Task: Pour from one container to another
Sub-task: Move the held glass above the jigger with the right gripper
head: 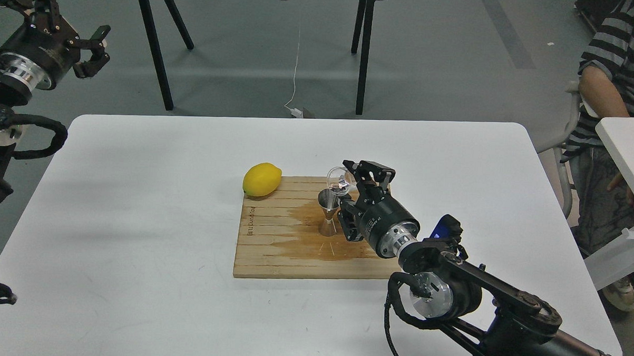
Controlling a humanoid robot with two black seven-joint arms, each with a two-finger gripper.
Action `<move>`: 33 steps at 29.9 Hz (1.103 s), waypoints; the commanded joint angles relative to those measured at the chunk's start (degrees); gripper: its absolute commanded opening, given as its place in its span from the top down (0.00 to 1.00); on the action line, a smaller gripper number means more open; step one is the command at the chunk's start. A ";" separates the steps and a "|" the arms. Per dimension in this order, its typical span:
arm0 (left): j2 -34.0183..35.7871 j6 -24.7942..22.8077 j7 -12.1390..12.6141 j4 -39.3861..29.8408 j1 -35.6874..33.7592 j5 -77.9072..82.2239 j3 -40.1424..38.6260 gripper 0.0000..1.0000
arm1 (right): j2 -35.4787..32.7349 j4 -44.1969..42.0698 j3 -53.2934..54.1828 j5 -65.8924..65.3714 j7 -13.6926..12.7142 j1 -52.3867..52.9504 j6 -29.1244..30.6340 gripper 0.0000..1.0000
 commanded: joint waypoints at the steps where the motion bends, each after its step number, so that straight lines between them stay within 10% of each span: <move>1: 0.38 0.00 -0.01 0.00 0.09 -0.03 0.00 0.00 | -0.85 -0.09 -2.00 -0.04 -0.09 1.33 -1.38 0.63; 33: 0.38 0.00 -0.01 0.00 0.18 -0.11 0.00 0.00 | -3.75 -0.96 -7.89 -0.04 -0.09 6.78 -1.38 0.63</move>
